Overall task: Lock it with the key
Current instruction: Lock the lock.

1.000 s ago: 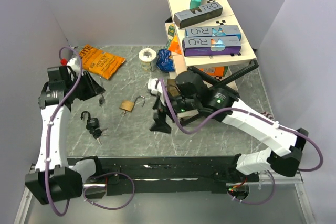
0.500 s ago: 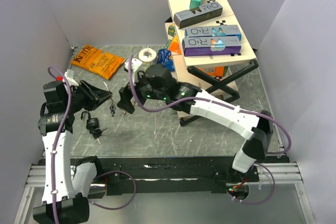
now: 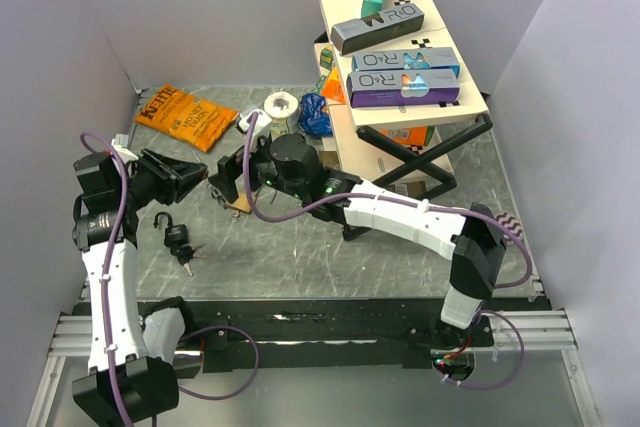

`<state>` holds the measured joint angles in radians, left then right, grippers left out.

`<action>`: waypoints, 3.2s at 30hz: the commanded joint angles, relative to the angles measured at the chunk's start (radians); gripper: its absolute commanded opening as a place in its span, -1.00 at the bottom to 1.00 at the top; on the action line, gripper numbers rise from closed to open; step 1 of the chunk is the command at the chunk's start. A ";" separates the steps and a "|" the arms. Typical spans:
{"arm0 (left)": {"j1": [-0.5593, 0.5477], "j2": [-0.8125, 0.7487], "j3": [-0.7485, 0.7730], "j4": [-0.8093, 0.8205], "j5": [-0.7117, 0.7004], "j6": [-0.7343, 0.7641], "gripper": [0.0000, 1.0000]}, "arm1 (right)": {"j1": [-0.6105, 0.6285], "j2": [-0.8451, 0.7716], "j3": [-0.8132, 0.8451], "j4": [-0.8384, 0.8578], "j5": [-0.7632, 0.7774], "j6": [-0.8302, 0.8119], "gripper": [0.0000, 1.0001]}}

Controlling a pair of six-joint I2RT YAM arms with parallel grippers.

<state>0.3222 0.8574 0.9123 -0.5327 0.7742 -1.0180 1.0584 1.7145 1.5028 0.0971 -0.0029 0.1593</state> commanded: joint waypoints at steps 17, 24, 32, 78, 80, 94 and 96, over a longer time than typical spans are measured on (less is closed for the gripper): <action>0.067 -0.015 -0.013 0.128 0.086 -0.129 -0.98 | 0.052 0.105 0.073 0.217 0.087 -0.012 0.63; 0.069 -0.032 -0.026 0.119 0.094 -0.128 -0.98 | 0.055 0.132 0.092 0.230 0.116 -0.026 0.42; 0.072 -0.023 -0.003 0.103 0.091 -0.136 -0.98 | 0.071 0.163 0.111 0.283 0.205 -0.056 0.18; 0.110 0.155 0.408 -0.225 0.222 0.960 0.93 | -0.009 -0.075 -0.044 0.109 -0.199 -0.109 -1.00; 0.110 0.154 0.454 -0.358 0.270 1.263 0.93 | -0.031 -0.128 -0.090 0.099 -0.316 -0.133 -1.00; 0.028 0.020 0.254 -0.839 0.476 2.188 0.81 | -0.043 -0.389 -0.305 -0.092 -0.493 -0.351 -1.00; -0.029 0.008 0.228 -0.828 0.482 2.211 0.72 | -0.043 -0.411 -0.328 -0.092 -0.499 -0.389 -1.00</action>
<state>0.3611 0.9070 1.1767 -1.2995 1.1755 0.9890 1.0119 1.3735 1.2037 -0.0021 -0.4644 -0.1287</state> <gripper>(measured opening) 0.898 0.189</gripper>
